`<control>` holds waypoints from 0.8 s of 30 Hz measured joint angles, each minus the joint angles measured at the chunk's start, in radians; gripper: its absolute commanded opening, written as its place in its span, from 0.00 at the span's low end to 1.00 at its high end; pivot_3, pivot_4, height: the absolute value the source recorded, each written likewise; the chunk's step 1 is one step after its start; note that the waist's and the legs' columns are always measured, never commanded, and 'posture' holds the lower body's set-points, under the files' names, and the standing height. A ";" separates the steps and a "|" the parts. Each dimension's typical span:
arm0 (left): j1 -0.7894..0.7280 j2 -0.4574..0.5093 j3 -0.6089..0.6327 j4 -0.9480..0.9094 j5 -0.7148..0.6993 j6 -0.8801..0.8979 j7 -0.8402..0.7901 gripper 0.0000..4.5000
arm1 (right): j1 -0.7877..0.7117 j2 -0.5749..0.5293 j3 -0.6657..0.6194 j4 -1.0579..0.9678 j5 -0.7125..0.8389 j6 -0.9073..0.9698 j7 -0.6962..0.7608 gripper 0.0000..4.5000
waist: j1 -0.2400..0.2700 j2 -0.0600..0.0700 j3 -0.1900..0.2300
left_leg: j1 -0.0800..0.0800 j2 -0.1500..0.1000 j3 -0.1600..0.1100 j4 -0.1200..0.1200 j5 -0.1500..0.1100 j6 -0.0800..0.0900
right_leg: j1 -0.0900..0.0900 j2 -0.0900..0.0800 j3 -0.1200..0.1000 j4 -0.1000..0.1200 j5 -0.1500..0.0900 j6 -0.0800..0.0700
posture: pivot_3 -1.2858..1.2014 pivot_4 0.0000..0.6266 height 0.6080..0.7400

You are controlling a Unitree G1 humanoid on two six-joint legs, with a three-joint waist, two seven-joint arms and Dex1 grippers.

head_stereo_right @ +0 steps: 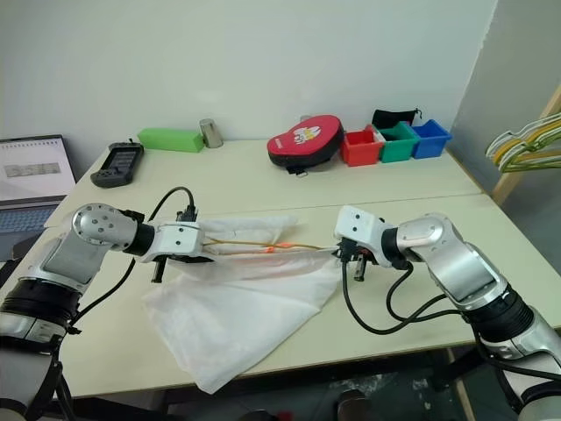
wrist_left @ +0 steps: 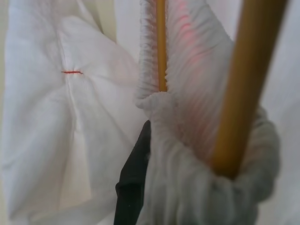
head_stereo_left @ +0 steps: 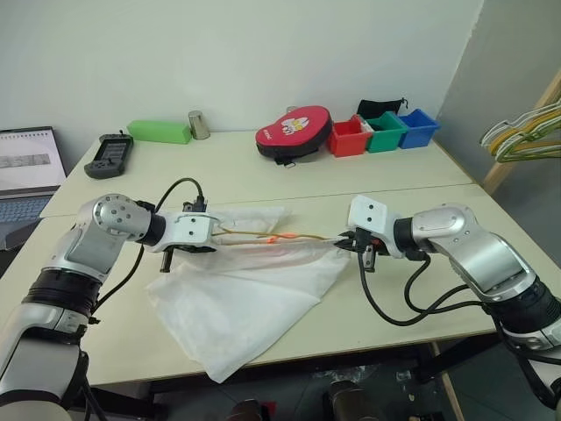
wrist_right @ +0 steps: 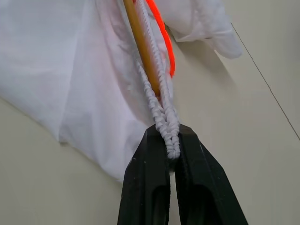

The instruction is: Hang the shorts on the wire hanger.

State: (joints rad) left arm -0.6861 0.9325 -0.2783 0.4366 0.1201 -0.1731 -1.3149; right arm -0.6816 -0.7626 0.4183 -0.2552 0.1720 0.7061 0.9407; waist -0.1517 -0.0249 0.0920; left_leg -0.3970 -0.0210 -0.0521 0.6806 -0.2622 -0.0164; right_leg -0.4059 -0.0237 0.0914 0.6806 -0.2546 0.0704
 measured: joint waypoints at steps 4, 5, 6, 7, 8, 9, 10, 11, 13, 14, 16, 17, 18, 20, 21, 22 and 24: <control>0.000 0.000 0.000 0.000 0.000 -0.006 -0.004 0.00 | 0.000 -0.006 0.018 0.037 -0.035 -0.062 0.005 0.01 | -0.002 0.000 0.000 | 0.000 0.000 0.000 0.000 0.000 0.000 | 0.000 0.000 0.000 0.000 0.000 0.000 | 0.47 0.04 1.00; 0.000 0.000 0.000 0.000 0.000 -0.006 -0.005 0.00 | -0.001 -0.006 0.020 0.043 -0.037 -0.070 0.007 0.01 | -0.003 0.000 0.000 | 0.000 0.000 0.000 0.000 0.000 0.000 | 0.000 0.000 0.000 0.000 0.000 0.000 | 0.47 0.04 1.00; 0.001 0.000 0.000 0.000 0.000 -0.007 -0.005 0.00 | -0.001 -0.006 0.021 0.048 -0.041 -0.080 0.012 0.01 | -0.003 0.000 0.000 | 0.000 0.000 0.000 0.000 0.000 0.000 | 0.000 0.000 0.000 0.000 0.000 0.000 | 0.47 0.05 1.00; 0.001 0.000 0.000 0.001 0.000 -0.007 -0.006 0.00 | -0.003 -0.008 0.026 0.054 -0.049 -0.094 0.015 0.01 | -0.003 0.000 0.000 | 0.000 0.000 0.000 0.000 0.000 0.000 | 0.000 0.000 0.000 0.000 0.000 0.000 | 0.47 0.05 1.00; 0.001 0.000 0.000 0.001 0.000 -0.009 -0.006 0.00 | -0.002 -0.014 0.033 0.059 -0.057 -0.108 0.018 0.01 | -0.003 0.000 0.000 | 0.000 0.000 0.000 0.000 0.000 0.000 | 0.000 0.000 0.000 0.000 0.000 0.000 | 0.47 0.05 1.00; 0.001 0.000 -0.001 0.001 0.000 -0.010 -0.007 0.00 | -0.001 -0.021 0.038 0.065 -0.070 -0.121 0.020 0.01 | -0.003 0.000 0.000 | 0.000 0.000 0.000 0.000 0.000 0.000 | 0.000 0.000 0.000 0.000 0.000 0.000 | 0.47 0.05 1.00; 0.000 0.000 -0.001 0.002 0.000 -0.013 -0.007 0.00 | 0.001 -0.025 0.038 0.068 -0.075 -0.135 0.021 0.01 | -0.003 0.000 0.000 | 0.000 0.000 0.000 0.000 0.000 0.000 | 0.000 0.000 0.000 0.000 0.000 0.000 | 0.47 0.05 1.00; -0.001 0.000 -0.001 0.003 0.000 -0.014 -0.007 0.00 | 0.002 -0.028 0.038 0.070 -0.078 -0.145 0.023 0.01 | -0.003 0.000 0.000 | 0.000 0.000 0.000 0.000 0.000 0.000 | 0.000 0.000 0.000 0.000 0.000 0.000 | 0.47 0.05 1.00; -0.006 0.000 -0.005 0.007 0.000 -0.018 -0.006 0.00 | 0.004 -0.031 0.038 0.073 -0.080 -0.155 0.029 0.01 | -0.003 0.000 0.000 | 0.000 0.000 0.000 0.000 0.000 0.000 | 0.000 0.000 0.000 0.000 0.000 0.000 | 0.47 0.05 1.00; -0.008 0.000 -0.008 0.009 0.000 -0.023 -0.006 0.00 | 0.004 -0.033 0.038 0.073 -0.080 -0.155 0.034 0.01 | -0.003 0.000 0.000 | 0.000 0.000 0.000 0.000 0.000 0.000 | 0.000 0.000 0.000 0.000 0.000 0.000 | 0.47 0.05 1.00; -0.013 0.000 -0.011 0.014 0.000 -0.030 -0.006 0.00 | 0.004 -0.035 0.038 0.073 -0.080 -0.155 0.041 0.01 | -0.003 0.000 0.000 | 0.000 0.000 0.000 0.000 0.000 0.000 | 0.000 0.000 0.000 0.000 0.000 0.000 | 0.47 0.05 1.00; -0.014 0.000 -0.011 0.015 0.000 -0.032 -0.006 0.00 | 0.004 -0.035 0.038 0.073 -0.080 -0.155 0.042 0.01 | -0.003 0.000 0.000 | 0.000 0.000 0.000 0.000 0.000 0.000 | 0.000 0.000 0.000 0.000 0.000 0.000 | 0.46 0.05 1.00; -0.014 0.000 -0.012 0.016 0.000 -0.032 -0.006 0.00 | 0.004 -0.035 0.038 0.073 -0.080 -0.155 0.044 0.01 | -0.003 0.000 0.000 | 0.000 0.000 0.000 0.000 0.000 0.000 | 0.000 0.000 0.000 0.000 0.000 0.000 | 0.46 0.05 1.00; -0.018 0.000 -0.019 0.023 0.000 -0.034 -0.006 0.00 | 0.004 -0.035 0.038 0.073 -0.080 -0.155 0.047 0.01 | -0.003 0.000 0.000 | 0.000 0.000 0.000 0.000 0.000 0.000 | 0.000 0.000 0.000 0.000 0.000 0.000 | 0.46 0.05 1.00; -0.021 0.000 -0.025 0.027 0.001 -0.036 -0.005 0.00 | 0.004 -0.036 0.038 0.073 -0.080 -0.155 0.051 0.01 | -0.003 0.000 0.000 | 0.000 0.000 0.000 0.000 0.000 0.000 | 0.000 0.000 0.000 0.000 0.000 0.000 | 0.46 0.05 1.00; -0.024 0.000 -0.030 0.029 0.001 -0.036 -0.004 0.00 | 0.005 -0.038 0.038 0.073 -0.080 -0.155 0.053 0.01 | -0.004 0.000 0.000 | 0.000 0.000 0.000 0.000 0.000 0.000 | 0.000 0.000 0.000 0.000 0.000 0.000 | 0.46 0.05 1.00; -0.031 0.000 -0.039 0.031 0.003 -0.039 -0.002 0.00 | 0.011 -0.047 0.038 0.064 -0.079 -0.154 0.060 0.01 | -0.004 0.000 0.000 | 0.000 0.000 0.000 0.000 0.000 0.000 | 0.000 0.000 0.000 0.000 0.000 0.000 | 0.46 0.05 1.00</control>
State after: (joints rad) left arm -0.7171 0.9326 -0.3173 0.4679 0.1234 -0.2119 -1.3170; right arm -0.6705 -0.8098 0.4560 -0.1917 0.0926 0.5519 1.0006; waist -0.1552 -0.0249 0.0920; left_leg -0.3972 -0.0209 -0.0520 0.6805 -0.2622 -0.0164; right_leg -0.4060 -0.0236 0.0917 0.6805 -0.2546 0.0704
